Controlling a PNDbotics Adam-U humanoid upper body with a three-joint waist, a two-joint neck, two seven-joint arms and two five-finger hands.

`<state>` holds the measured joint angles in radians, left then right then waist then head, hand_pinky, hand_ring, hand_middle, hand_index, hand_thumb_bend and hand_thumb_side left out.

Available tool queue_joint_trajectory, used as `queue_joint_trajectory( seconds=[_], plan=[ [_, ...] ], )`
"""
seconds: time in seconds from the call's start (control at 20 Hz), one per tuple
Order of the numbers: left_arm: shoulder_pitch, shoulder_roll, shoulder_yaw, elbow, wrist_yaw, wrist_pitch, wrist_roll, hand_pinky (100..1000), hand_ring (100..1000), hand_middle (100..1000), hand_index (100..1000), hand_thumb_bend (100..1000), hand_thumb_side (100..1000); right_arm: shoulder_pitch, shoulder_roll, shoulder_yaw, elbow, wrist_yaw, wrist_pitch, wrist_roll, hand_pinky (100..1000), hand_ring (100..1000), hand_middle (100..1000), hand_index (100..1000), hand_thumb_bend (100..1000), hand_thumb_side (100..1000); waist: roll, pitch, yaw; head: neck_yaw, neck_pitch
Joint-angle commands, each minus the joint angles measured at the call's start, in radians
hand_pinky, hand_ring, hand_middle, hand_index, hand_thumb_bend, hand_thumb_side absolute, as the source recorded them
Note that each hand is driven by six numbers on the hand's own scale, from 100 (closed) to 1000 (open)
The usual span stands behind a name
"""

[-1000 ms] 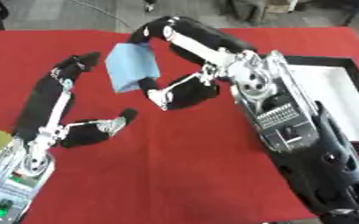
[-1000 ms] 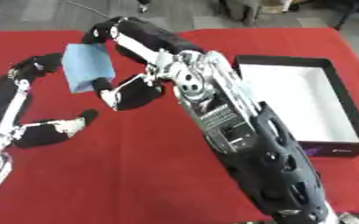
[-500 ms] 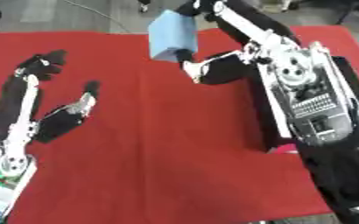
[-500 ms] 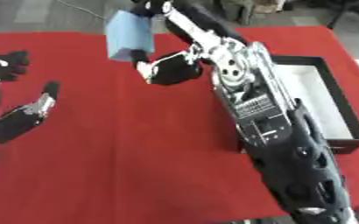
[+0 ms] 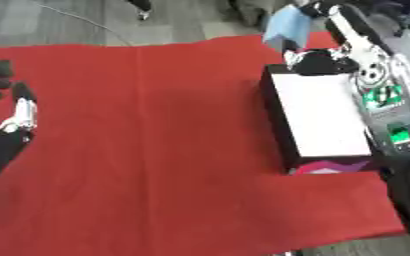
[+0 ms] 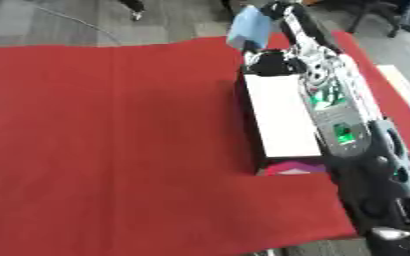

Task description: Pick up the objects with one hand, pass them to the other hand, and then place them into the box on the other side of the table.

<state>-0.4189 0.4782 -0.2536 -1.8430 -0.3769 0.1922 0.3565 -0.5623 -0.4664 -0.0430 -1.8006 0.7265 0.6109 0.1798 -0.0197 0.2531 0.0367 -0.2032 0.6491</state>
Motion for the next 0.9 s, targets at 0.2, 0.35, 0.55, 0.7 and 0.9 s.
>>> queue_joint_trajectory(
  seconds=[0.2, 0.35, 0.55, 0.7, 0.9],
  plan=[
    [0.001, 0.034, 0.032, -0.038, 0.005, -0.004, 0.021, 730, 719, 712, 829, 102, 637, 0.050, -0.068, -0.069, 0.071, 0.053, 0.033, -0.043, 908, 983, 476, 620, 100, 100, 0.002, -0.019, -0.001, 0.003, -0.025],
    [0.002, 0.036, 0.041, -0.043, 0.005, -0.005, 0.027, 732, 722, 715, 830, 103, 633, 0.074, -0.074, -0.078, 0.104, 0.069, 0.031, -0.028, 900, 1000, 549, 692, 100, 100, 0.002, -0.020, 0.001, 0.005, -0.029],
    [0.005, 0.038, 0.049, -0.048, 0.006, -0.004, 0.037, 734, 724, 718, 833, 104, 632, 0.097, -0.072, -0.083, 0.135, 0.096, 0.002, 0.039, 941, 1000, 873, 954, 100, 108, 0.002, -0.020, 0.003, 0.008, -0.032],
    [0.006, 0.039, 0.052, -0.050, 0.005, -0.002, 0.041, 735, 725, 718, 833, 109, 631, 0.105, -0.071, -0.093, 0.146, 0.134, -0.033, 0.101, 977, 1000, 966, 1000, 100, 200, 0.002, -0.020, 0.003, 0.012, -0.034],
    [0.008, 0.039, 0.056, -0.051, 0.005, -0.001, 0.045, 736, 725, 718, 833, 110, 631, 0.108, -0.066, -0.107, 0.137, 0.172, -0.064, 0.135, 1000, 1000, 1000, 1000, 100, 261, 0.002, -0.020, 0.003, 0.015, -0.032]
  ],
)
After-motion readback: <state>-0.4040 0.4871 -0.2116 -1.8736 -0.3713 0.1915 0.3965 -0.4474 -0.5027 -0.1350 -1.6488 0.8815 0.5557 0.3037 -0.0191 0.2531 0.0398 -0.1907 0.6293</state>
